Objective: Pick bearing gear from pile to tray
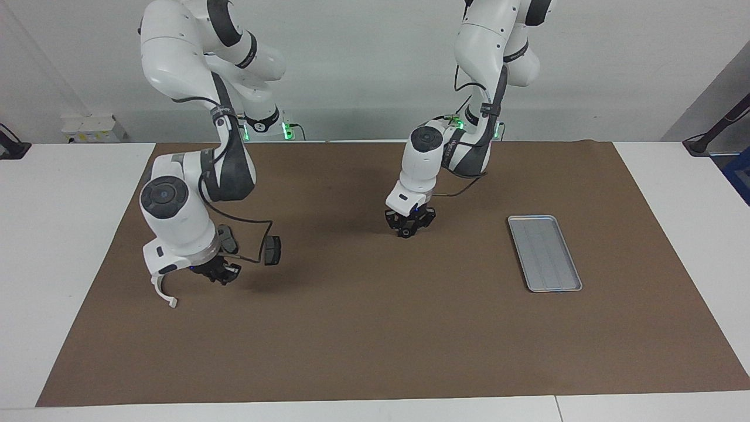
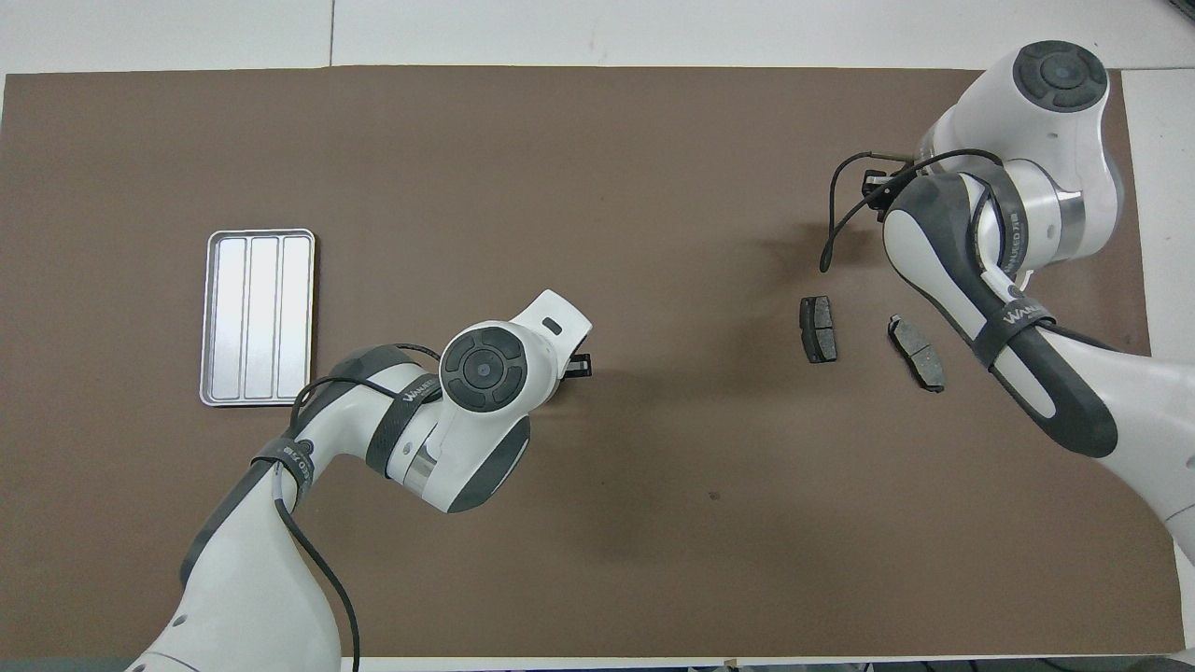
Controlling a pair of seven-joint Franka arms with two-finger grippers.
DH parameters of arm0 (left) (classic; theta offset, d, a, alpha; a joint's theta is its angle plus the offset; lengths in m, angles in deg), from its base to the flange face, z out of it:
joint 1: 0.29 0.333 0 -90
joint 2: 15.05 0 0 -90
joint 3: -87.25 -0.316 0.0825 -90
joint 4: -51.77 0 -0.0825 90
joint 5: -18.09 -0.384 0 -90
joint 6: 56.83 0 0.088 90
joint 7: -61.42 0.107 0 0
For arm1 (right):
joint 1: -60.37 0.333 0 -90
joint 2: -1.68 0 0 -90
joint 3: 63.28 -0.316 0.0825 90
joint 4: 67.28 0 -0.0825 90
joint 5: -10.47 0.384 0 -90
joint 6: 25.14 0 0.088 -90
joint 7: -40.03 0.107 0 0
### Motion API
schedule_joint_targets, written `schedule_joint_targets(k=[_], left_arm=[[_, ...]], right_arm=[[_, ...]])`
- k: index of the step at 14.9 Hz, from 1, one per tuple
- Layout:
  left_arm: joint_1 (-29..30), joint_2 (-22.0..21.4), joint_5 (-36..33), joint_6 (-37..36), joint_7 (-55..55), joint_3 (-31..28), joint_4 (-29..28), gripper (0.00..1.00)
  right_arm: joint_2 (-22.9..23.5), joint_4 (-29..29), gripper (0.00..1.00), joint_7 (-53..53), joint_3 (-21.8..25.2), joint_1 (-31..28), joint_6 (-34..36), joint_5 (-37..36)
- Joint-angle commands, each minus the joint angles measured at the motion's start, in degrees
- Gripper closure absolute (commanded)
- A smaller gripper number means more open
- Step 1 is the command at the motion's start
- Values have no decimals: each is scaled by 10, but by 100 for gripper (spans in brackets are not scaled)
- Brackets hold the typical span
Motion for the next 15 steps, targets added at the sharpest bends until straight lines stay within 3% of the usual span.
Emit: schedule_joint_targets(k=[1, 4, 8, 15], left_arm=[[8, 2, 5, -6, -2, -3, 1, 100], [59, -18, 4, -105, 54, -3, 56, 100], [190, -98, 5, -223, 230, -1, 73, 100], [399, -123, 11, -224, 555, -1, 34, 100]], right_arm=[[-36, -12, 100, -9, -14, -1, 64, 2], [-61, -33, 100, -4, -32, -1, 120, 8], [-81, -32, 100, 64, -50, 13, 133, 45], [-79, -28, 100, 307, -67, 104, 98, 83]])
